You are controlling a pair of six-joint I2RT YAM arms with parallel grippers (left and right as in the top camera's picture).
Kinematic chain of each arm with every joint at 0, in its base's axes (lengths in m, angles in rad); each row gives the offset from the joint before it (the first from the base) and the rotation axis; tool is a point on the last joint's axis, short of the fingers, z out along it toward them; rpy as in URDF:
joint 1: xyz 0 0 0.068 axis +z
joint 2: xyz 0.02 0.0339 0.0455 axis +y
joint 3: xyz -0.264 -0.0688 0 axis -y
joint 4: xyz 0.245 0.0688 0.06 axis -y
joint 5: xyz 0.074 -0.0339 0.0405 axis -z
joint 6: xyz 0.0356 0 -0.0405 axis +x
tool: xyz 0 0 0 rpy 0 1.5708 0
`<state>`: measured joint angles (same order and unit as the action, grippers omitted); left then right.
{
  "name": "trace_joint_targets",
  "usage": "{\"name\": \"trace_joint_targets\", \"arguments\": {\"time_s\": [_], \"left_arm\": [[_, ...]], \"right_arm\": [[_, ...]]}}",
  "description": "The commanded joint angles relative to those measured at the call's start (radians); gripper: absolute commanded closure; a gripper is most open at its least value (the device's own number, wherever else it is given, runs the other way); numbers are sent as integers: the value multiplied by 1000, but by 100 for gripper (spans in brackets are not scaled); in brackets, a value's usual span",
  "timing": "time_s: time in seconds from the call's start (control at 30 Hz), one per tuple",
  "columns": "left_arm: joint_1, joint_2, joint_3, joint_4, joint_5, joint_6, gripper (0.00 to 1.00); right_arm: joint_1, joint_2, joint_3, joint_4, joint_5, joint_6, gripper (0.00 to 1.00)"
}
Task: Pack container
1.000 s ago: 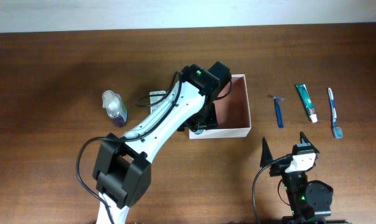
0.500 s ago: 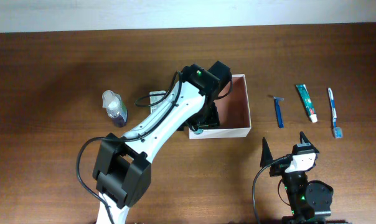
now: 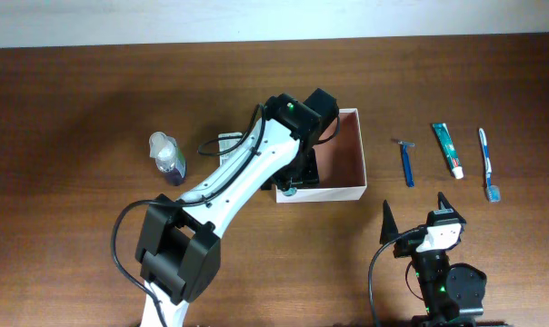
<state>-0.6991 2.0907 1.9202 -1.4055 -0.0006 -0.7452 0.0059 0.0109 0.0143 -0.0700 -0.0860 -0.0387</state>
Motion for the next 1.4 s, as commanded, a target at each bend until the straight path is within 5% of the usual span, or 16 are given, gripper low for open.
{"name": "trace_joint_targets", "arguments": {"time_s": [0.0,0.57,0.97,1.2,1.37], "left_arm": [[6,4,-8,7,-7,-2,35],[6,26,-8,7,-6,6,35],[6,26,-8,3,-3,6,63],[6,26,-8,-4,-3,6,64],[6,26,-8,1,-4,6,79]], "right_arm": [[-7,-7,-9,-1,9,-6,1],[-7,-7,-9,-1,9,-6,1],[-7,-7,-9,-1,9,-6,2],[-7,-7,-9,0,9,-6,1],[-7,-7,-9,0,9,-6,1]]}}
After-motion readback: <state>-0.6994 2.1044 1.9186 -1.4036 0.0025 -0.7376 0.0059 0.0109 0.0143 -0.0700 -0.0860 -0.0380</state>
